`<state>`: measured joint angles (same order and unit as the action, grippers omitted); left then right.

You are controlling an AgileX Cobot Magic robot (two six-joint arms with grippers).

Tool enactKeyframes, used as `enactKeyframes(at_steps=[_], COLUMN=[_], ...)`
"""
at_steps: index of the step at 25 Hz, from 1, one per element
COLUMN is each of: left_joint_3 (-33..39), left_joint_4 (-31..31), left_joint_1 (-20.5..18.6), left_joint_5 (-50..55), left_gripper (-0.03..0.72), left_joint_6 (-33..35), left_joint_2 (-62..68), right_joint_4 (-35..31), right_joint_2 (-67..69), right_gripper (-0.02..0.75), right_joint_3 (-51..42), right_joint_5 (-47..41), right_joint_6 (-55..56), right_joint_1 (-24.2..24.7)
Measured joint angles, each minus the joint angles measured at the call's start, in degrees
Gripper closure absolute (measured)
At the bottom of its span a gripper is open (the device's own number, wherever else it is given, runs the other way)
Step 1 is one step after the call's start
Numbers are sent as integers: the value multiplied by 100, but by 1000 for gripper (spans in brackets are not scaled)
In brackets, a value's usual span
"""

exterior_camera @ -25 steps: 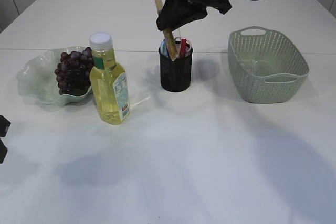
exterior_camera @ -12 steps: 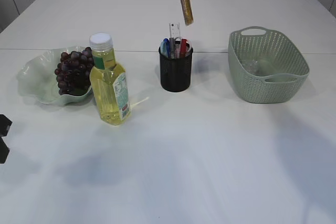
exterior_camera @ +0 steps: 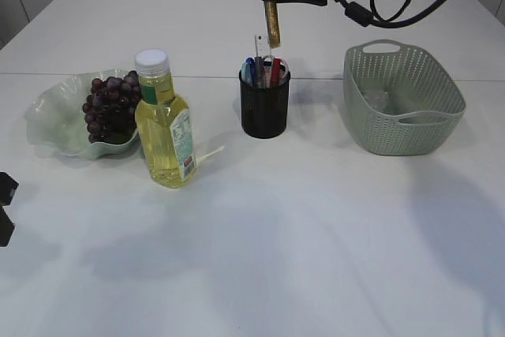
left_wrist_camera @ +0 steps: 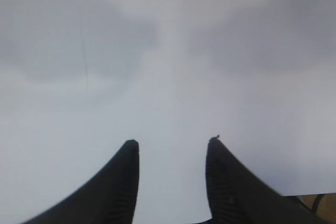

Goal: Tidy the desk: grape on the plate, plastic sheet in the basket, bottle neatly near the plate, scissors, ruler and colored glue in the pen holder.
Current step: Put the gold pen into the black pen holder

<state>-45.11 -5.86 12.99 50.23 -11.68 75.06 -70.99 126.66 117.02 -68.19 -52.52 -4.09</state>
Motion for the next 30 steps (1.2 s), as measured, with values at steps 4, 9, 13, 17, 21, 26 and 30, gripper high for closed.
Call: enactKeyframes(at_steps=[4,9,13,17,21,26,30], left_joint_3=[0,0,0,0,0,0,0], left_joint_4=[0,0,0,0,0,0,0], left_joint_1=[0,0,0,0,0,0,0], left_joint_5=[12,12,12,12,12,12,12], left_gripper=[379,379,379,379,379,379,379], left_joint_6=[0,0,0,0,0,0,0], left_joint_2=[0,0,0,0,0,0,0], right_joint_4=[-242,-981,-1311,-1499,-1583,-1583,-1347], right_joint_2=[123,364,666,912,1069,1106,1106], right_gripper=[609,609,609,609,608,598,562], right_joint_3=[0,0,0,0,0,0,0], right_joint_5=[479,896,961,985,1032,1044,1044], right_joint_6=[-779,-1831,-2395,-2888,-3388,-3507,-3518], right_joint_1=[0,0,0,0,0,0,0])
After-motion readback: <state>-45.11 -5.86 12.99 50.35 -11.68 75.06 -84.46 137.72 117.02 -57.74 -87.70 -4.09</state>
